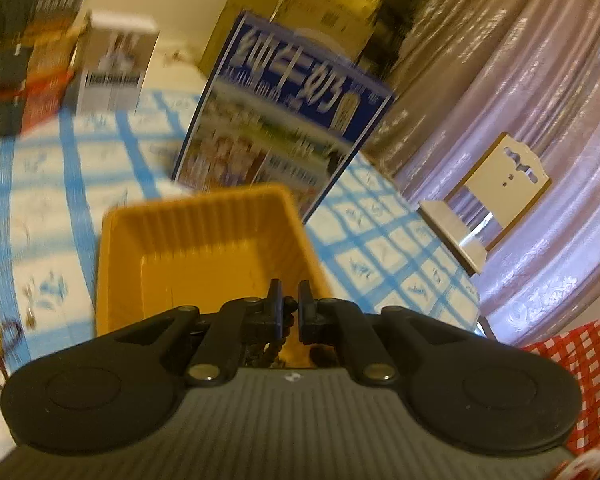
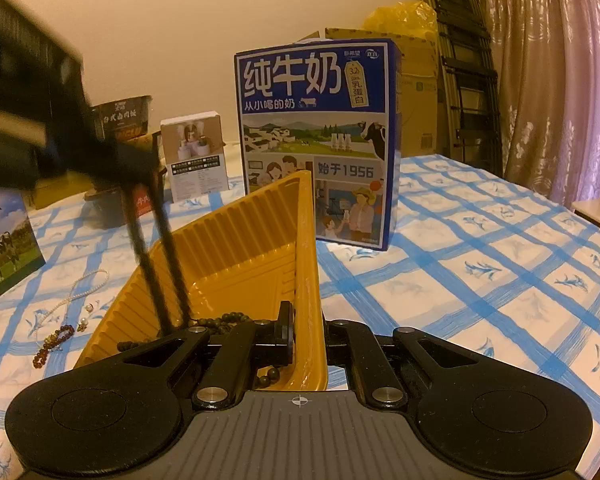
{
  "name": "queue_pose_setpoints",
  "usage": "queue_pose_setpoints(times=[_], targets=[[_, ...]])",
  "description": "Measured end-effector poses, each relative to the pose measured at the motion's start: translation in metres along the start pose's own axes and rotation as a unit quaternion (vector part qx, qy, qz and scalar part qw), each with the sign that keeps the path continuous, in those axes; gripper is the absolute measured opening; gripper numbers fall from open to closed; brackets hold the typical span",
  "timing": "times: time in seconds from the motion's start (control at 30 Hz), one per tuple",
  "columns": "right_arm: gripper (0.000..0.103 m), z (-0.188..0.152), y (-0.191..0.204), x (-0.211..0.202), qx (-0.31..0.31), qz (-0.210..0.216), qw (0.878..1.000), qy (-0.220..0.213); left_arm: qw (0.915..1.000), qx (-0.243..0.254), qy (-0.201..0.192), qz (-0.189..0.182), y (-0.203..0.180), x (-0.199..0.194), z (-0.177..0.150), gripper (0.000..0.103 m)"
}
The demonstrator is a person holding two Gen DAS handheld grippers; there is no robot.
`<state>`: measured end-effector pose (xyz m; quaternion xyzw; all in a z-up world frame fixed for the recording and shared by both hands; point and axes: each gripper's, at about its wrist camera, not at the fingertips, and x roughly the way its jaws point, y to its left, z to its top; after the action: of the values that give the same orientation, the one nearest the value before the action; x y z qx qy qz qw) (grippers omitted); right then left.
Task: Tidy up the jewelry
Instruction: 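Lower the bead strand into the orange tray with the left gripper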
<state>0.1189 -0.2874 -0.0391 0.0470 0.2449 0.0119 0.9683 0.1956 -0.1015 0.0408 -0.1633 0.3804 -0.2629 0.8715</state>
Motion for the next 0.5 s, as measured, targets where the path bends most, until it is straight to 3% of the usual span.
queue_pose_setpoints(times=[0.3, 0.5], targets=[[0.007, 0.000, 0.000, 0.000, -0.001, 0.000, 1.000, 0.000, 0.9981, -0.055, 0.025, -0.003, 0.022, 0.028, -0.036, 0.006], [0.007, 0.000, -0.001, 0.000, -0.001, 0.000, 1.000, 0.000, 0.9978, -0.049, 0.041, 0.016, 0.027, 0.043, -0.056, 0.006]])
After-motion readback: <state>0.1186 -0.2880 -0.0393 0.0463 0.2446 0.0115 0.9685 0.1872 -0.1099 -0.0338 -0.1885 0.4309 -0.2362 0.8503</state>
